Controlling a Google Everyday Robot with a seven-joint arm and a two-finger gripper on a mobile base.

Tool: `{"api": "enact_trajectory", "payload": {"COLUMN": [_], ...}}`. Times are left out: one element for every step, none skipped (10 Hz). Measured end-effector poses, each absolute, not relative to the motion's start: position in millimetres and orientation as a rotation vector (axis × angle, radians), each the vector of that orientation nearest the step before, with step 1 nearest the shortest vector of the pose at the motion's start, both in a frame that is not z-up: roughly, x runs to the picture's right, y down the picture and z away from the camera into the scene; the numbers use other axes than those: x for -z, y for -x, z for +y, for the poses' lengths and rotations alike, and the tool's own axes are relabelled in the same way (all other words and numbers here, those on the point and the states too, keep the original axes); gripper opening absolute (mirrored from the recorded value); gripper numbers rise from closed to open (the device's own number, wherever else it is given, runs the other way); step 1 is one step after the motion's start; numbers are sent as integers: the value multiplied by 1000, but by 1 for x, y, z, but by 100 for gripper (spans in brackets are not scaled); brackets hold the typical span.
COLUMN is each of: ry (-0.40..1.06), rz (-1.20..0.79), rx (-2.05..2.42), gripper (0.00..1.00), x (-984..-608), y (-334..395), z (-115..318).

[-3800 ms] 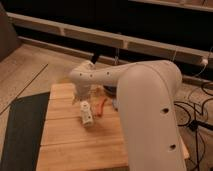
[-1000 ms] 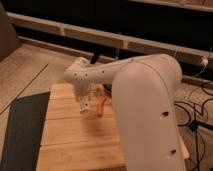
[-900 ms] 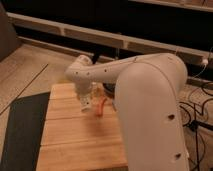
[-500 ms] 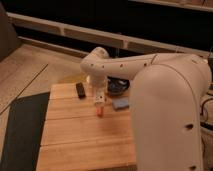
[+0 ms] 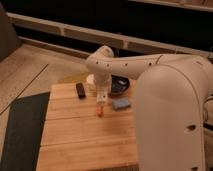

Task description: Place the bottle in the ceramic bowl

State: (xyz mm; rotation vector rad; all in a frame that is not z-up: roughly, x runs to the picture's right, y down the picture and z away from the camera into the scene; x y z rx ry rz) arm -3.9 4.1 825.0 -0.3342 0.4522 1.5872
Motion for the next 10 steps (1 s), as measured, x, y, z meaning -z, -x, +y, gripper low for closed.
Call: {"api": "enact_trajectory", "payload": {"ry": [271, 202, 153, 88, 66, 55, 65, 85, 113, 145], "rz": [458, 473, 480, 469, 449, 417, 363, 310, 258, 209], "rx": [-1602, -1632, -1653, -1669, -1675, -1691, -1716, -1736, -1757, -1782], "gripper": [0, 0, 0, 0, 0, 0, 0, 0, 0, 0], "x": [-828, -830, -830, -837, -843, -852, -863, -872, -879, -888], "y": [-6, -27, -43, -57, -60, -64, -66, -66, -66, -70], "z": [-12, -30, -43, -62, -72, -81, -90, -96, -101, -104]}}
